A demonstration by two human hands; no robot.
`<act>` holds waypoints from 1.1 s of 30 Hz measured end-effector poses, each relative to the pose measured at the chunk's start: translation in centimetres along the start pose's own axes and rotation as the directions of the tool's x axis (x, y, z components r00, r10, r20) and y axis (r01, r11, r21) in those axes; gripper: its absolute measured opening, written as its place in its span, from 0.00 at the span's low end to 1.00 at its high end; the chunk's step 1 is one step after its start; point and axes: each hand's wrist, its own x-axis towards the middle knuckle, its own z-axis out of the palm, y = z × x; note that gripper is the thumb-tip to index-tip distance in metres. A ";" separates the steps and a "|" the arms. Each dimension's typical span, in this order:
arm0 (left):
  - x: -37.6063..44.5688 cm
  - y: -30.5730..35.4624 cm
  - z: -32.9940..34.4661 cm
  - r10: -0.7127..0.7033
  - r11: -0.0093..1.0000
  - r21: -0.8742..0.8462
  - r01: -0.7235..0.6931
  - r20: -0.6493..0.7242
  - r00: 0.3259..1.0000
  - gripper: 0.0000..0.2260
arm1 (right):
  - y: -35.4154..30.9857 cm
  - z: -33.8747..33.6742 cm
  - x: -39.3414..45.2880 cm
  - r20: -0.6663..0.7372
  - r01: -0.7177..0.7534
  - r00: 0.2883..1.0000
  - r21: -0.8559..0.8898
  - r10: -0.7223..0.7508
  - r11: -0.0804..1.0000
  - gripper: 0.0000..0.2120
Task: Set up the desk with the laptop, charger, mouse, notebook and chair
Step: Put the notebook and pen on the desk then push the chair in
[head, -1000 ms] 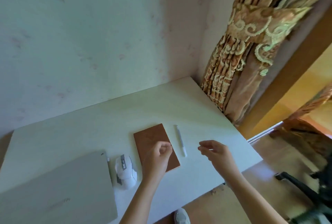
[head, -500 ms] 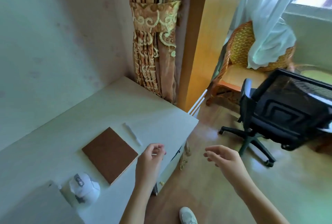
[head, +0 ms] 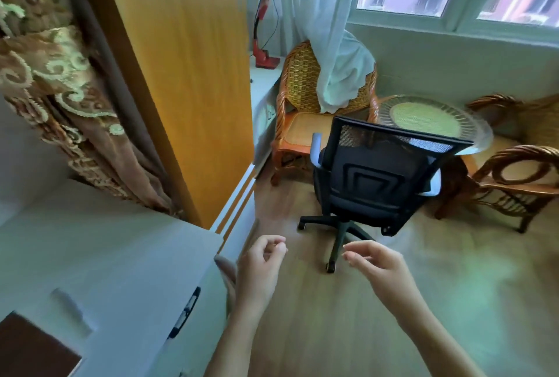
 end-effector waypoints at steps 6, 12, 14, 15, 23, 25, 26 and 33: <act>4.1 5.3 9.9 0.037 0.999 -0.021 -0.035 0.079 0.996 0.04 | 2.8 -9.7 6.0 -0.093 -0.015 0.996 0.024 0.017 1.000 0.05; 9.6 9.0 14.2 0.073 0.997 -0.012 -0.072 0.061 0.995 0.05 | 4.4 -14.4 12.4 -0.189 -0.007 0.982 0.058 0.018 0.998 0.06; 12.2 10.1 15.3 0.092 0.996 -0.028 -0.090 0.055 0.994 0.06 | 4.6 -15.2 15.1 -0.216 -0.008 0.976 0.062 0.021 0.998 0.07; 13.5 10.6 15.9 0.100 0.994 -0.041 -0.098 0.054 0.993 0.06 | 4.7 -15.5 16.5 -0.228 -0.004 0.974 0.054 0.016 0.999 0.07; 26.3 13.9 20.9 0.395 0.905 0.124 -0.407 0.113 0.912 0.20 | 5.8 -17.5 28.7 -0.407 0.048 0.861 -0.533 -0.306 0.845 0.17; 30.6 15.3 21.9 0.528 0.782 0.277 -0.559 0.183 0.829 0.24 | 5.7 -18.1 32.0 -0.391 0.036 0.848 -0.633 -0.359 0.773 0.23; 32.7 16.0 22.4 0.550 0.718 0.359 -0.597 0.234 0.802 0.25 | 5.6 -18.4 33.7 -0.376 0.020 0.861 -0.649 -0.343 0.760 0.25; 39.1 16.1 27.0 0.308 0.612 0.564 -0.555 0.476 0.824 0.22 | 8.4 -19.3 39.8 -0.274 -0.205 0.962 -0.705 0.007 0.679 0.24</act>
